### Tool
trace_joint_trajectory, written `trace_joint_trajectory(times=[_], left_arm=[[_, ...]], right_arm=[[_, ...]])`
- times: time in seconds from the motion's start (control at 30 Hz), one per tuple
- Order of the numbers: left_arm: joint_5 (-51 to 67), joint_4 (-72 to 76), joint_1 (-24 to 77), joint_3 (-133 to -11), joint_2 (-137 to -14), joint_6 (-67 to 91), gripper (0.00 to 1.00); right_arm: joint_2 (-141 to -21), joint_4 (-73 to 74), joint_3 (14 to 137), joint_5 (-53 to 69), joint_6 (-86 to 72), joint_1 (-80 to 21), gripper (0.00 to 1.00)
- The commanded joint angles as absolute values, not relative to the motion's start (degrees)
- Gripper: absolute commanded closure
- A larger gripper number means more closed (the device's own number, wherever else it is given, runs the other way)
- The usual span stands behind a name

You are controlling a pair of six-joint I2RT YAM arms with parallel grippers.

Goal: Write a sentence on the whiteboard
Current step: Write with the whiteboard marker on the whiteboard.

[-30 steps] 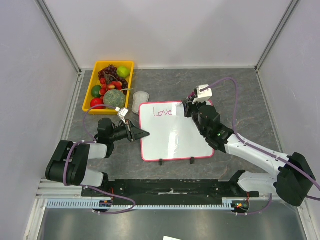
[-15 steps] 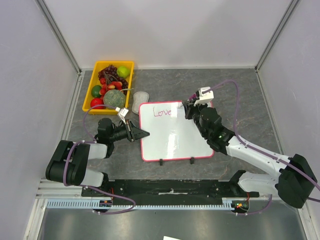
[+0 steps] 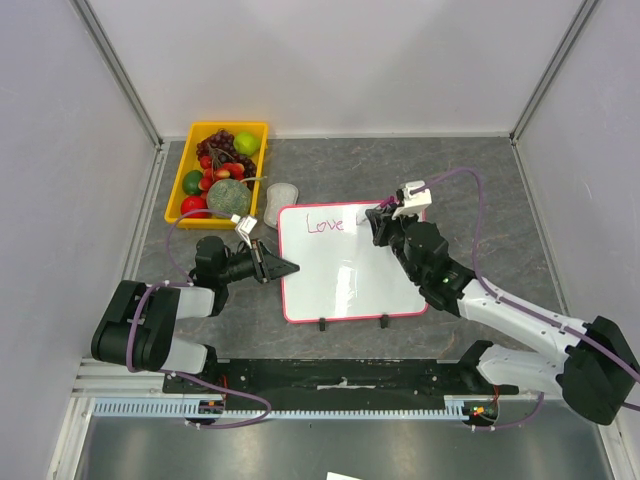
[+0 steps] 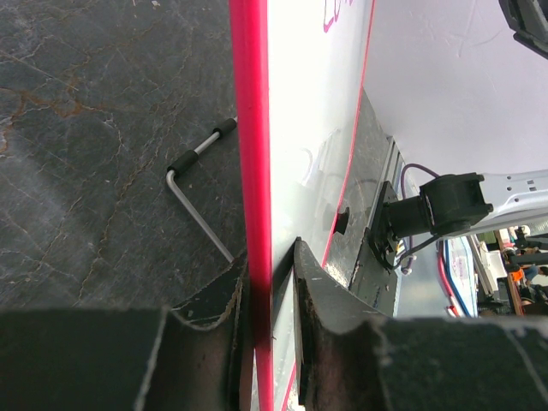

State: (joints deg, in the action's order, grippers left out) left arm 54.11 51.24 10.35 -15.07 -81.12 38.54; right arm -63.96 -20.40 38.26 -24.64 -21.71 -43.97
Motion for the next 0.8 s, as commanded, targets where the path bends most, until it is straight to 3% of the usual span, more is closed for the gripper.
trace_joint_trajectory(times=[0.0, 0.77], left_arm=[[52.8, 51.8, 10.5, -15.1, -81.1, 35.7, 0.98], [52.8, 51.8, 10.5, -15.0, -81.1, 35.8, 0.98]], right_arm=[[-62.7, -19.9, 36.7, -23.7, -23.2, -43.6, 1.00], [-64.2, -23.4, 38.2, -26.5, -23.6, -43.6, 1.00]])
